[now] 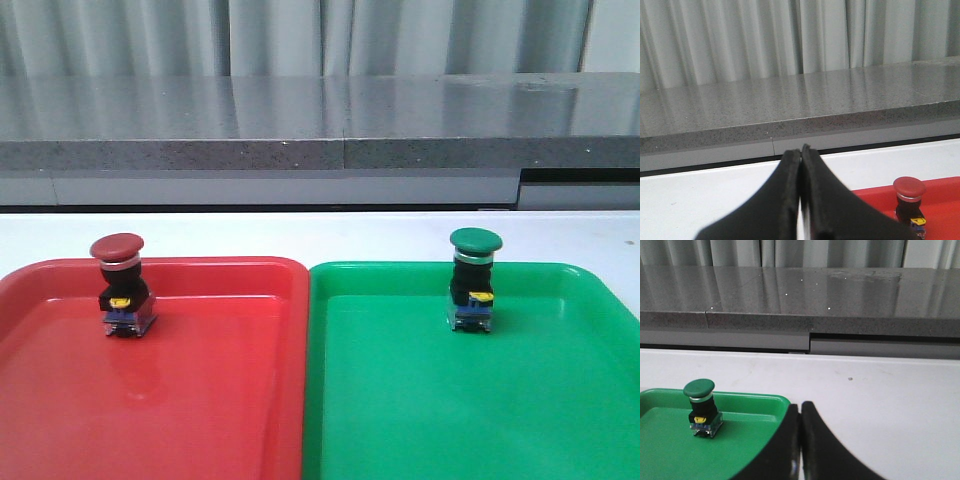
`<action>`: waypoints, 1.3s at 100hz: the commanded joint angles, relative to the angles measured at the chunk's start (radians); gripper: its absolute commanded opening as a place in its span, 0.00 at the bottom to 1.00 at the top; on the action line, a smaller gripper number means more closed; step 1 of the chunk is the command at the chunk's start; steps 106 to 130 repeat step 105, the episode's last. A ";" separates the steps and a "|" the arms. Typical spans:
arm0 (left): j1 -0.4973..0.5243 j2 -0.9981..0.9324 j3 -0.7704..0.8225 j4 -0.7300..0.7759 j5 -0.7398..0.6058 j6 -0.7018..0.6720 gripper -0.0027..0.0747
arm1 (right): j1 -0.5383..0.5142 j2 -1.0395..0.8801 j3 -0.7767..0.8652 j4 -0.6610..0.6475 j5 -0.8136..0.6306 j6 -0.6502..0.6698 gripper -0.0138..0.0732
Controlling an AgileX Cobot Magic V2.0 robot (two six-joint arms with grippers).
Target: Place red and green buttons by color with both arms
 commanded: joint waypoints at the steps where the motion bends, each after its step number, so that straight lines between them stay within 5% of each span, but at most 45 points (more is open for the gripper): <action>1: -0.005 -0.031 0.042 -0.001 -0.073 -0.012 0.01 | -0.006 -0.023 0.003 0.012 -0.126 -0.027 0.08; 130: -0.005 -0.031 0.042 -0.001 -0.073 -0.012 0.01 | -0.006 -0.023 0.024 0.012 -0.173 -0.026 0.08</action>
